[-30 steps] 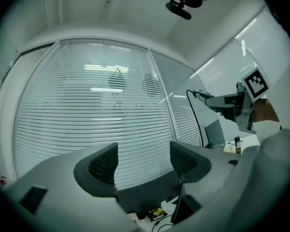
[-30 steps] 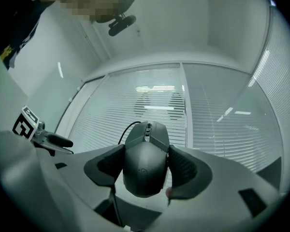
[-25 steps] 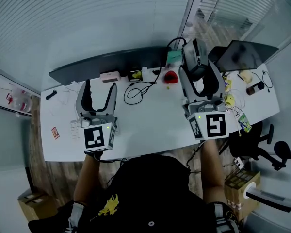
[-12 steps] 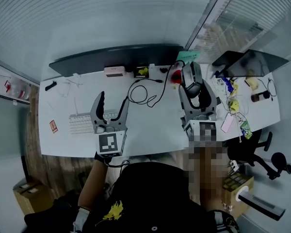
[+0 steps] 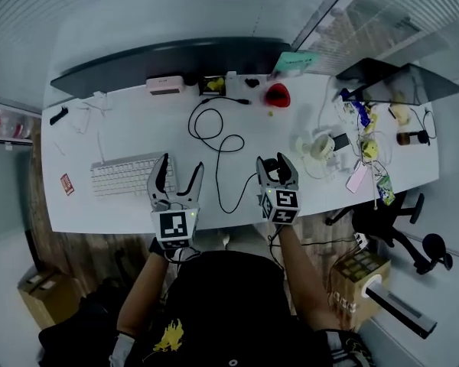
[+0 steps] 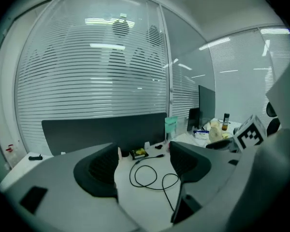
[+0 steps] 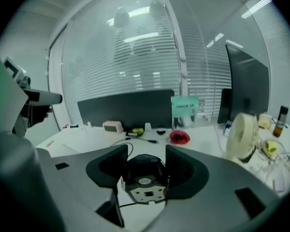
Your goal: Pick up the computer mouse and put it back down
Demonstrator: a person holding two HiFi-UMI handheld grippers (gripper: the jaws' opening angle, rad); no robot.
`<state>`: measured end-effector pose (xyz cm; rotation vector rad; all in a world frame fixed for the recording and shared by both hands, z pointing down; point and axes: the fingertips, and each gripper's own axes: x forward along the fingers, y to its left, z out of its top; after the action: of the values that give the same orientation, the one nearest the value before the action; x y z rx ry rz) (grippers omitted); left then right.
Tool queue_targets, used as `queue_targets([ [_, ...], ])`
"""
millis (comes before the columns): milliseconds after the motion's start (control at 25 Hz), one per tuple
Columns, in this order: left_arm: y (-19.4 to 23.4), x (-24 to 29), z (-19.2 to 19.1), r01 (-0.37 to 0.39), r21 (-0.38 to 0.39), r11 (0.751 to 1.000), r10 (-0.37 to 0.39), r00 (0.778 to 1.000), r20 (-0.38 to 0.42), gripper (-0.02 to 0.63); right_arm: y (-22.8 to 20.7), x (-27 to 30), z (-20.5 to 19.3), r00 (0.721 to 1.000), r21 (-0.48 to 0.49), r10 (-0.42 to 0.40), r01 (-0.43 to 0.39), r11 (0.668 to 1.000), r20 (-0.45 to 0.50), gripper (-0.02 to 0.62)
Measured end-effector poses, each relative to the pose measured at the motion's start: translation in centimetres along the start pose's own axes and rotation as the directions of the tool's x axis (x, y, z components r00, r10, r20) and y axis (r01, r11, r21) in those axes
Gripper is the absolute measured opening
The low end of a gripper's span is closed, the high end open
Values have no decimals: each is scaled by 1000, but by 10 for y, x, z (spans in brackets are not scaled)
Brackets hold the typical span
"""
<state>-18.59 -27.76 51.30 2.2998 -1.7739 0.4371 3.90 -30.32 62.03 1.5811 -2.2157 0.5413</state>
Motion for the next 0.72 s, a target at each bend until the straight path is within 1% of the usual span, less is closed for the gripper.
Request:
queue_targets([
  [80, -6, -2, -11, 11, 19, 1000, -10, 999, -46, 342, 0, 7, -33, 999, 31, 4, -2, 1000, -44, 261],
  [160, -8, -1, -12, 11, 16, 1000, -10, 999, -51, 342, 4, 14, -48, 998, 46, 19, -17, 999, -57, 261],
  [280, -11, 4, -18, 9, 12, 1000, -9, 998, -62, 342, 10, 28, -46, 998, 56, 52, -51, 997, -21, 261],
  [400, -16, 8, -23, 24, 47, 999, -19, 995, -96, 342, 9, 41, -40, 996, 66, 67, -71, 995, 56, 259],
  [440, -18, 10, -25, 31, 61, 998, -25, 994, -102, 342, 7, 46, -43, 995, 58, 68, -72, 996, 67, 259],
  [480, -20, 12, -26, 37, 70, 997, -30, 995, -98, 342, 5, 49, -47, 995, 51, 70, -73, 996, 68, 259],
  [560, -24, 15, -26, 46, 63, 997, -39, 994, -97, 342, 1, 48, -58, 996, 59, 69, -72, 996, 59, 261],
  [720, -29, 16, -39, 64, 55, 996, -56, 989, -138, 342, 1, 24, -81, 998, 84, 49, -51, 995, 30, 261],
])
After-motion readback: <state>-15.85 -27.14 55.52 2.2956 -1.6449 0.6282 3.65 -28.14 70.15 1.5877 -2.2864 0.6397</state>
